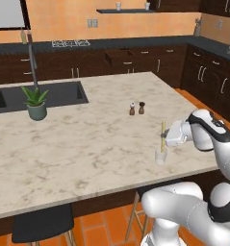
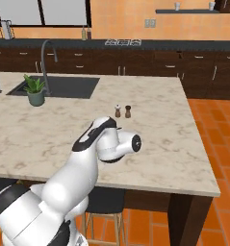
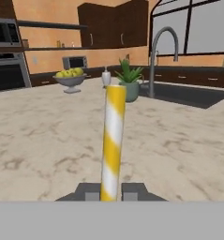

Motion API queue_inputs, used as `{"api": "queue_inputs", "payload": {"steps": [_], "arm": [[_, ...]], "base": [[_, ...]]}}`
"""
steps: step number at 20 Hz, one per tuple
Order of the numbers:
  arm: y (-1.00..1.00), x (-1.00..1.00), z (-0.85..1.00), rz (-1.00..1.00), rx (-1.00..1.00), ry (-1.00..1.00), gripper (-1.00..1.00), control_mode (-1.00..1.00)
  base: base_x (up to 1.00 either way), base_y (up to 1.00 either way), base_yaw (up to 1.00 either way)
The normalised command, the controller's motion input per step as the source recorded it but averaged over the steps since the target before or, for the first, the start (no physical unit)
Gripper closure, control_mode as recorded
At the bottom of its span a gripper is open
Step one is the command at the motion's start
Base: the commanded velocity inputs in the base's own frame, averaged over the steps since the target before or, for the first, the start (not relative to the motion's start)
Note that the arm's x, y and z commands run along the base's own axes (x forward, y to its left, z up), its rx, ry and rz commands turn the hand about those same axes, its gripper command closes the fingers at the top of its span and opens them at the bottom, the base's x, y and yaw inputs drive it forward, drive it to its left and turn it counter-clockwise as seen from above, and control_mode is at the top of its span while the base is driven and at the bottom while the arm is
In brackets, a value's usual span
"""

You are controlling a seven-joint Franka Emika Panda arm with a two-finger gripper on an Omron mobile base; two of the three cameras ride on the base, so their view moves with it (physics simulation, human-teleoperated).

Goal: Take a straw from the drawer in front and place it inside the glass cup on the dining counter.

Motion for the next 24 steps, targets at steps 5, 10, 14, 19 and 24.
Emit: {"api": "queue_inputs", "payload": {"steps": [5, 10, 14, 19, 24], "arm": [[-0.01, 0.10, -0.01, 0.06, 0.00, -0.04, 1.00, -1.00], [-0.06, -0.01, 0.00, 0.03, 0.00, -0.05, 1.00, -1.00], [0.03, 0.00, 0.00, 0.00, 0.00, -0.01, 1.00, -1.00], [0.06, 0.00, 0.01, 0.00, 0.00, 0.00, 1.00, -1.00], [0.00, -0.01, 0.03, 0.00, 0.00, 0.00, 1.00, -1.00]], "base": [[0.00, 0.00, 0.00], [0.00, 0.00, 0.00], [0.00, 0.00, 0.00], [0.00, 0.00, 0.00], [0.00, 0.00, 0.00]]}}
